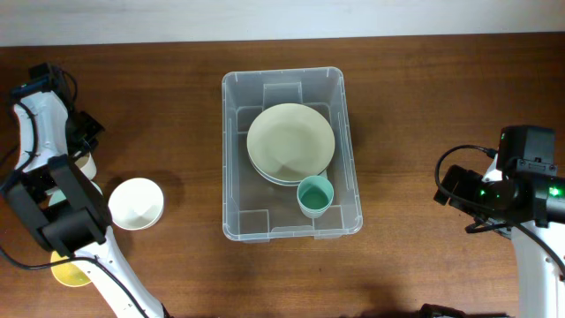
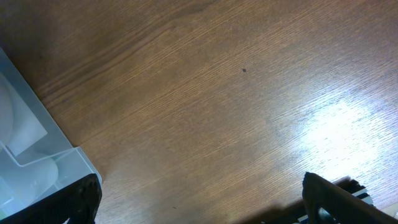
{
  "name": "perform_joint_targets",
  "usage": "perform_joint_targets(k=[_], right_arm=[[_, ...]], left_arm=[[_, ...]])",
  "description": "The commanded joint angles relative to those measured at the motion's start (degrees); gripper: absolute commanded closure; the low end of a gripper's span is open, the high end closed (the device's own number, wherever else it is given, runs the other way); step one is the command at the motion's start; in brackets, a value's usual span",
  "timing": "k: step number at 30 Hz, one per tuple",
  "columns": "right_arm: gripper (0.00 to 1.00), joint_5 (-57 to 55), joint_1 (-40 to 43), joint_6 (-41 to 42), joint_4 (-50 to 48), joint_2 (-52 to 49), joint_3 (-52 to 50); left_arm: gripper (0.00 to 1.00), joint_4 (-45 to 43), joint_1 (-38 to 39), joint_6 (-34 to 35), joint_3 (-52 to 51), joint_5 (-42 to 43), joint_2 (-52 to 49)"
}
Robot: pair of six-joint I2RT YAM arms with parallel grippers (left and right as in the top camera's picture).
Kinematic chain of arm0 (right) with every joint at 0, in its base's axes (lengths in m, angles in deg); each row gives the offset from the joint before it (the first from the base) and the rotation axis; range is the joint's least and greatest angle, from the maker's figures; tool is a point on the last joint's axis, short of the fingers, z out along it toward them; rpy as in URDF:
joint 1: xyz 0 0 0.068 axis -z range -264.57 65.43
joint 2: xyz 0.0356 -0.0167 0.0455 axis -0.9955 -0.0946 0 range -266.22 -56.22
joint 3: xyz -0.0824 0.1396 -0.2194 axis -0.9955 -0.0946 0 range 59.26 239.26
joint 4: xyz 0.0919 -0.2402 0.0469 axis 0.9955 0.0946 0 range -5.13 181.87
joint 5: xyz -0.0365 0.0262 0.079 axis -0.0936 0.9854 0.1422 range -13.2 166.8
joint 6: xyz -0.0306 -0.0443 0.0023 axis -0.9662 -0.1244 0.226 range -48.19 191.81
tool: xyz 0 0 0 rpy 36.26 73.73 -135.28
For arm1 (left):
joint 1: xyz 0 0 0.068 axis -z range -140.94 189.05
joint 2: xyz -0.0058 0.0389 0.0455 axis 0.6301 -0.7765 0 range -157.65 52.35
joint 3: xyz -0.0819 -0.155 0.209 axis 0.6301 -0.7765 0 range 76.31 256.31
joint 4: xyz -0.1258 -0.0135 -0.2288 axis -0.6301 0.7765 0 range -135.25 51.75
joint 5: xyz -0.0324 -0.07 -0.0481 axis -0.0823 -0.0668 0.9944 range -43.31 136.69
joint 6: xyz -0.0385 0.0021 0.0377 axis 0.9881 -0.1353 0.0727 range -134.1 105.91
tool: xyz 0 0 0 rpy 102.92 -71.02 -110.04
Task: Pack container
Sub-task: 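Grasp the white cup at the left with the left gripper and lift, then lower the white cup into the stacked cups in the bin and release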
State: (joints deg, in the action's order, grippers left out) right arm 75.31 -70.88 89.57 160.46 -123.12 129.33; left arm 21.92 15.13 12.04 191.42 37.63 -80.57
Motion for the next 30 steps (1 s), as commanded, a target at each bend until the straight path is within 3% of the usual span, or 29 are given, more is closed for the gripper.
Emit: perform_joint_targets(k=[1,9,14,20,23,30], right_arm=[[0.01,-0.7,0.2,-0.2,0.1,0.8,-0.2],[0.01,-0.7,0.2,-0.4,0.0,0.8,-0.2],[0.01,-0.7,0.2,-0.4,0.0,0.8,-0.2],[0.01,-0.7,0.2,-1.1,0.1,0.8,-0.2],[0.01,-0.7,0.2,-1.1,0.3,0.8,-0.2],[0.01,-0.7,0.2,-1.0,0.6,0.8,-0.2]], left_arm=[[0.99,1.9,-0.1,-0.2,1.7,0.3,-0.8],[0.99,16.7,3.6,-1.3,18.8,0.3,2.8],[1.00,24.2,12.6,-5.3,30.1,1.3,9.9],[0.99,29.5,33.0,-7.6,31.2,2.8,16.6],[1.00,29.5,44.7,-11.1,31.1,9.6,16.8],[0.99,29.5,62.0,-12.2,29.2,9.4,16.7]])
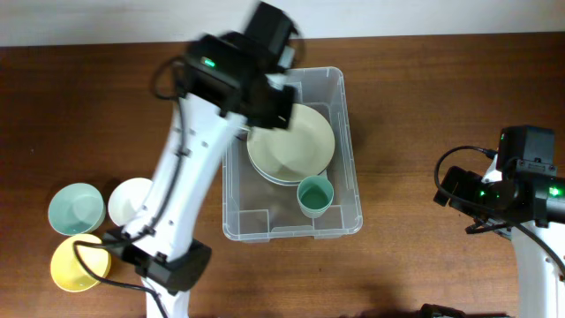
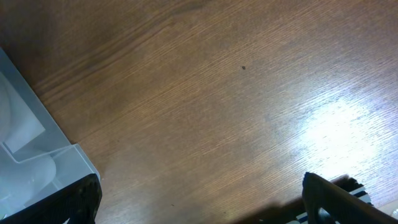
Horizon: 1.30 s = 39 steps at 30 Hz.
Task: Pack container
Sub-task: 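Lower the white cup into the stacked cups in the bin and release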
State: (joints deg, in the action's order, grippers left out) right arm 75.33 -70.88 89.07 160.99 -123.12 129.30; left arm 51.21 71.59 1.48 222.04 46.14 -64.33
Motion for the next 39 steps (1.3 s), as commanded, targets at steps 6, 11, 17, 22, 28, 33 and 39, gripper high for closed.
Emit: perform_joint_targets(k=[6,11,17,22,28,33,39], right_arm=[[0.01,-0.7,0.2,-0.5,0.2,0.8,-0.1],[0.01,-0.7,0.2,-0.5,0.3,0.8,-0.1],[0.01,-0.7,0.2,-0.5,0.4,0.8,-0.1],[0.01,-0.7,0.2,-0.5,0.4,0.8,-0.1],[0.01,-0.7,0.2,-0.5,0.4,0.8,-0.1],[0.01,-0.7,0.2,-0.5,0.4,0.8,-0.1],[0.01,-0.7,0.2,-0.5,0.3,0.8,-0.1]], left_arm=[[0.99,0.2,11.8,-1.8,-6.8,0.2,0.4],[1.00,-2.5,13.8,-1.8,-15.9,0.4,0.3],[0.99,-7.1,15.5,-2.1,-21.9,1.3,0.3],[0.99,-10.4,16.1,-2.0,-25.9,1.3,0.3],[0.99,-12.3,16.1,-2.0,-27.6,1.3,0.3],[0.99,-13.1,16.1,-2.0,-27.6,1.3,0.3],[0.64,-13.1,16.1,-2.0,-27.6,2.0,0.3]])
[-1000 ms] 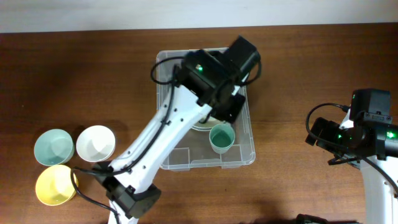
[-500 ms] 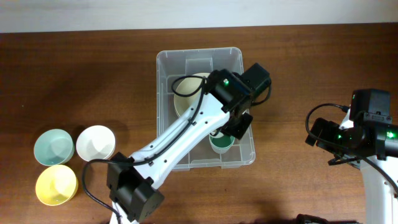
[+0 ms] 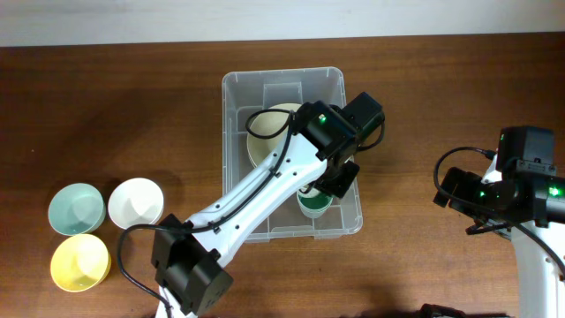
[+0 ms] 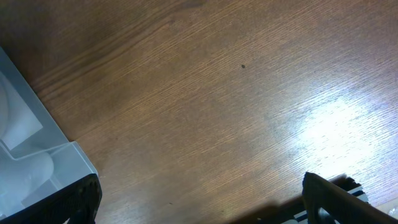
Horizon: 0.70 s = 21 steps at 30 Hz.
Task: Pack container
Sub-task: 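Lower the white cup into the stacked cups in the bin and release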
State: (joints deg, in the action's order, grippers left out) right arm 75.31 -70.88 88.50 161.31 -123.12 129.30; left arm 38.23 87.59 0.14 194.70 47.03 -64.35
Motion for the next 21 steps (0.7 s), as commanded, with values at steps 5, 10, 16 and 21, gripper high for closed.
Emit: perform_joint_targets(k=[5,10,16,21], right_arm=[[0.01,-0.7,0.2,0.0,0.0,0.8,-0.1],[0.01,-0.7,0.2,0.0,0.0,0.8,-0.1],[0.01,-0.7,0.2,0.0,0.0,0.8,-0.1],[0.01,-0.7,0.2,-0.4,0.0,0.8,-0.1]], left_arm=[[0.43,-0.1,0.1,-0.7,-0.2,1.0,0.4],[0.43,-0.1,0.1,-0.7,-0.2,1.0,0.4],[0.42,0.1,-0.1,-0.7,-0.2,-1.8,0.4],[0.24,5.4,-5.7,6.9,4.3,-19.7,3.8]])
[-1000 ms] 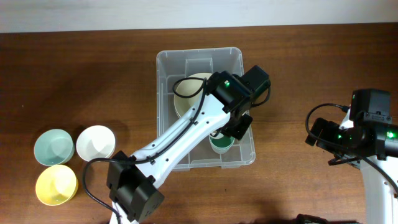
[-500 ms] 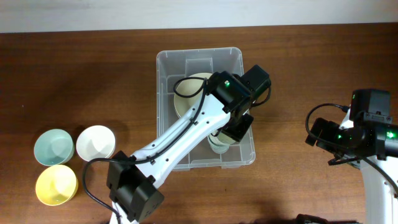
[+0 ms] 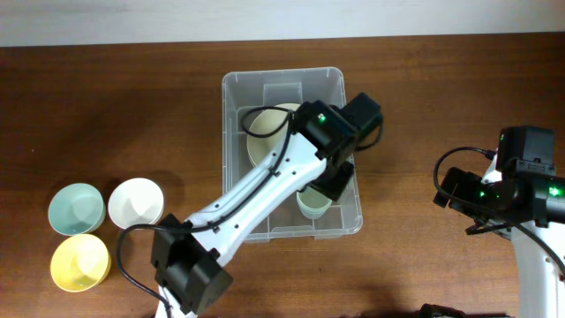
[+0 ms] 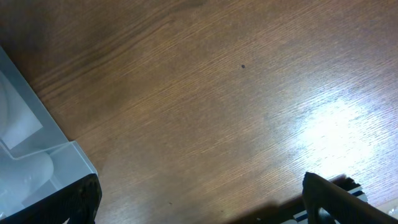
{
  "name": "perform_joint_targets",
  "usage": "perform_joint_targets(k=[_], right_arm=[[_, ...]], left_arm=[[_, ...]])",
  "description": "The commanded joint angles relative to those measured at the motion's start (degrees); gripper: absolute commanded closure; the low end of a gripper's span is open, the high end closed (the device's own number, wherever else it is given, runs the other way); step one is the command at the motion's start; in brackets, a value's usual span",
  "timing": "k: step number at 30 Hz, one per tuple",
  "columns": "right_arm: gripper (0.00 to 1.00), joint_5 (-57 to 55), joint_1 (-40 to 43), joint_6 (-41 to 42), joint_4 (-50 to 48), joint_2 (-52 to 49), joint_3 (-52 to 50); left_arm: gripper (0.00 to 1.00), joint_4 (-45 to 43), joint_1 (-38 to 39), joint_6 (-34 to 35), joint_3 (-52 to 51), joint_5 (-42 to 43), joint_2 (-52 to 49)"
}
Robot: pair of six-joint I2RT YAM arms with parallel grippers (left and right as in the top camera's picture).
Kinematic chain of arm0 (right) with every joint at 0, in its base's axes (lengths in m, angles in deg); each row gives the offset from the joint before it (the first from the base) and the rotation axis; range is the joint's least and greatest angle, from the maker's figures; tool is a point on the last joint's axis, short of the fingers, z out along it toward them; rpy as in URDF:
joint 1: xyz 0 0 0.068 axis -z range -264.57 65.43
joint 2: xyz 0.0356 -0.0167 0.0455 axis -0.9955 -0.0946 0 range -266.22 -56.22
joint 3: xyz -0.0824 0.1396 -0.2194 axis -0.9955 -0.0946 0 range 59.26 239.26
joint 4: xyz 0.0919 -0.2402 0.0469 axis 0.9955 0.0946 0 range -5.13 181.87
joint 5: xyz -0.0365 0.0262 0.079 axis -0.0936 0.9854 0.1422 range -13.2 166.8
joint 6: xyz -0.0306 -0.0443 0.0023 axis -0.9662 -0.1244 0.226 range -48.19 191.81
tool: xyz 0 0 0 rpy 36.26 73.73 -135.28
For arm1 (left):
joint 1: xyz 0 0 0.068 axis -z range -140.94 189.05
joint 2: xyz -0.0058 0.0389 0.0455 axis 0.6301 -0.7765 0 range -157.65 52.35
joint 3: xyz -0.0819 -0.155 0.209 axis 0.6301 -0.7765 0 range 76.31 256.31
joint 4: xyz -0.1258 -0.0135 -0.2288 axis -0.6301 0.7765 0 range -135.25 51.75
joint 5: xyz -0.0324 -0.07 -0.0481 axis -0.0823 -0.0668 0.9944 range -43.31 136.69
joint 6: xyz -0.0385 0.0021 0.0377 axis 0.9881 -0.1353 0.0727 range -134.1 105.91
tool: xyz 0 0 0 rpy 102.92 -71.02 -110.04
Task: Pack container
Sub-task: 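Lower the white cup into the stacked cups in the bin and release, then withdraw the left gripper to the bowls at the front left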
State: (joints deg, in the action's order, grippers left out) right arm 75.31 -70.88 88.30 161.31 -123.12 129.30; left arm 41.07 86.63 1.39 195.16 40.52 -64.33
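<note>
The clear plastic container [image 3: 234,168] stands mid-table. Cream plates [image 3: 265,132] lie stacked in its far half. At its near right corner sits a cup [image 3: 312,207], whose rim looks pale from overhead. My left arm reaches across the container, and my left gripper [image 3: 327,184] hangs right over that cup. Its fingers are hidden under the wrist, so whether it holds anything is unclear. My right gripper [image 4: 199,202] rests open over bare wood to the right of the container, with nothing between its fingers [image 4: 326,196].
Three bowls sit at the table's left: teal [image 3: 75,208], white [image 3: 135,201] and yellow [image 3: 79,262]. The container's corner [image 4: 37,155] shows at the left of the right wrist view. Bare wood lies between the container and the right arm.
My left gripper has shifted slightly over the cup in the container's near right corner. The cup's rim looked green then and looks paler now. The right arm has not moved.
My left arm was first at the table's far left beside the bowls, near a small pale object. Then it was over the container's far side, with all three bowls showing. After that it was over the green cup, where it still hangs. My right gripper stayed open throughout.
</note>
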Motion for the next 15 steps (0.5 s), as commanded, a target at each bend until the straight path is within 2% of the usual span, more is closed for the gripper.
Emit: perform_joint_targets(k=[1,4,7,11,15], right_arm=[[0.01,-0.7,0.2,-0.2,0.0,0.8,-0.1],[0.01,-0.7,0.2,-0.2,0.0,0.8,-0.1],[0.01,-0.7,0.2,-0.2,0.0,0.8,-0.1],[0.01,-0.7,0.2,-0.2,0.0,0.8,-0.1],[0.01,-0.7,0.2,-0.2,-0.1,0.8,-0.1]], left_arm=[[0.22,3.4,-6.4,6.4,4.8,-14.3,4.8],[0.15,5.9,-16.7,8.2,6.8,-12.5,11.1],[0.15,10.4,-28.6,10.8,6.8,-8.6,16.6],[0.16,10.4,-45.1,10.8,2.8,-2.6,25.0],[0.14,10.1,-58.6,10.8,-4.8,-2.8,32.3]])
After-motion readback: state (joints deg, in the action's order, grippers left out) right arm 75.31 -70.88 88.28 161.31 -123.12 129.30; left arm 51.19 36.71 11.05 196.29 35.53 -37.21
